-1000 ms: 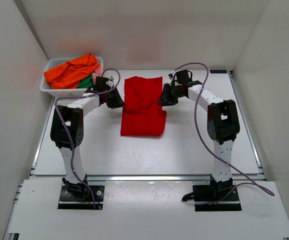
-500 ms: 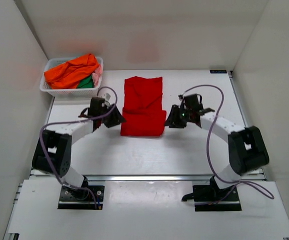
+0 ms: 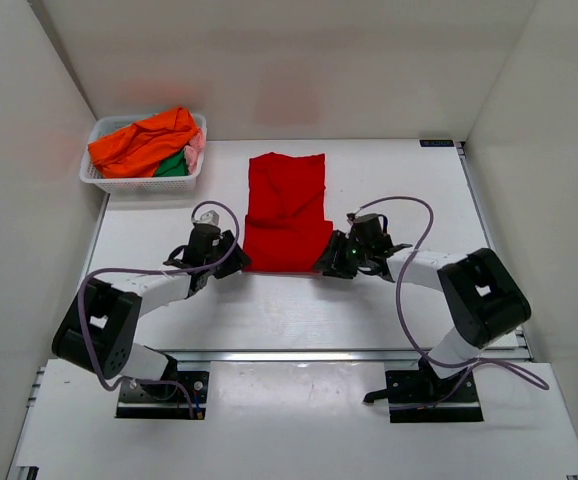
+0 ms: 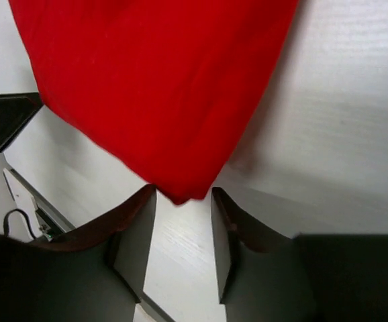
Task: Fold and stack the t-shirts
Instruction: Grab one side of the 2/3 rectangular tshirt with both arms
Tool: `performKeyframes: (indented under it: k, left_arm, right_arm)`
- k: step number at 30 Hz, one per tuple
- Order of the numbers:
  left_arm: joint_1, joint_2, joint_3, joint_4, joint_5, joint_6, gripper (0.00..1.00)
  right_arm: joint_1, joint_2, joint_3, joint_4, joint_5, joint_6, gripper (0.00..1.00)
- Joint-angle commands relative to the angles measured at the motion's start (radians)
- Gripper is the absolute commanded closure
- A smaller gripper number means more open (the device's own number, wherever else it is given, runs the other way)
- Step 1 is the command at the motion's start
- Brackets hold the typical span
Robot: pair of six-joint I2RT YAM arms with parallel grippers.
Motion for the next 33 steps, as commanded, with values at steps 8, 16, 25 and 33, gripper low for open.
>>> performKeyframes:
  k: [8, 16, 25, 33]
  left_arm:
    - [-0.009, 0.045, 0.027, 0.086, -0.035, -0.012, 1.00]
    - [-0.038, -0.099, -0.017, -0.064, 0.031, 0.060, 1.00]
    - [-0.294, -0.384, -0.203, -0.190, 0.025, -0.079, 1.00]
    - [-0.157, -0.558, -0.077, -0.338, 0.080, -0.034, 1.00]
  right_arm:
    - [0.006, 0.026, 0.105, -0.048, 0.045, -0.072, 1.00]
    - [0.032, -0.095, 0.064, -0.219, 0.019, -0.186, 1.00]
    - [0.169, -0.331, -0.144, -0.267, -0.024, -0.123, 1.00]
    - [0.045, -0.390, 0.019, -0.455, -0.165, -0.238, 1.00]
